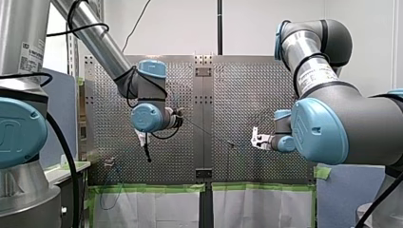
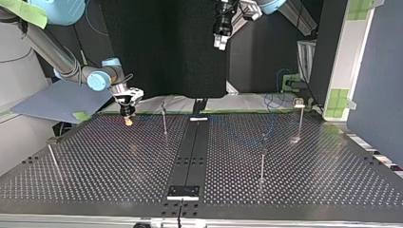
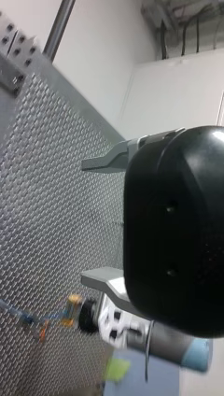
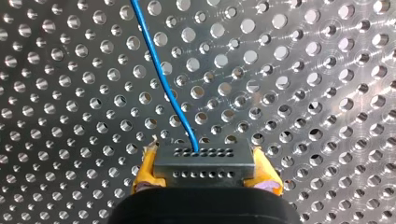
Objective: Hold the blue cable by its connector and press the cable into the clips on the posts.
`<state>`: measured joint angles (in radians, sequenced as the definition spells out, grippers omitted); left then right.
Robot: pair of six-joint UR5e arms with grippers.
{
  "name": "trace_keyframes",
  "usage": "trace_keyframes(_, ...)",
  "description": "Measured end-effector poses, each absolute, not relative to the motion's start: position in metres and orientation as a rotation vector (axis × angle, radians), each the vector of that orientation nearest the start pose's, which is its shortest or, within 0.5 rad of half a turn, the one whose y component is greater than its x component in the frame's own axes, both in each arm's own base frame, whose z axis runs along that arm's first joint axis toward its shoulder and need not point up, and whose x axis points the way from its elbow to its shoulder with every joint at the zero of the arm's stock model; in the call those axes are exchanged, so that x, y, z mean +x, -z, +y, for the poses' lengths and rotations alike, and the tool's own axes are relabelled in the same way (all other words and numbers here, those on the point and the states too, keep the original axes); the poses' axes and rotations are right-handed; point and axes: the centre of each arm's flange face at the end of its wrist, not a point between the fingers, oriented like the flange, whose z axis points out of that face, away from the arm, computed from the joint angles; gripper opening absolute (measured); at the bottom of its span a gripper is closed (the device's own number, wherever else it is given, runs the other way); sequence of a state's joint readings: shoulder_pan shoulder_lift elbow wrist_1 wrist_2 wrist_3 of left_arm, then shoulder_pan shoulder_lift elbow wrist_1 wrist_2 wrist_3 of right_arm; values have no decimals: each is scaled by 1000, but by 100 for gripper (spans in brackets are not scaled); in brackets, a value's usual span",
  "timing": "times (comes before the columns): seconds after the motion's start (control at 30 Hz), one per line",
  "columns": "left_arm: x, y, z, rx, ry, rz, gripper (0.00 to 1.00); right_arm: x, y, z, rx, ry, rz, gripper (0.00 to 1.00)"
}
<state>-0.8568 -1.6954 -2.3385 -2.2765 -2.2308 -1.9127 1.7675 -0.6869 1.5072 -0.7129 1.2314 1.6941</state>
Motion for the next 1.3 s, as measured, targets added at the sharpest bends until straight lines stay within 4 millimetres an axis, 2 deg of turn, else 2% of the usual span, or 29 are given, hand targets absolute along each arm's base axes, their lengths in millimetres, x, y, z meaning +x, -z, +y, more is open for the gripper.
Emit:
trace_keyframes(0.13, 190, -161, -326, -88, 387, 1621, 100, 295, -36, -633, 1644, -1624, -1117, 0)
trace_keyframes(0.23, 191, -158, -326, -83, 383, 1616, 100, 295, -36, -633, 1644, -1624, -1117, 0)
trace_keyframes(1.3, 191, -158, -327, -80, 381, 1611, 100, 295, -36, -633, 1644, -1623, -1118, 0)
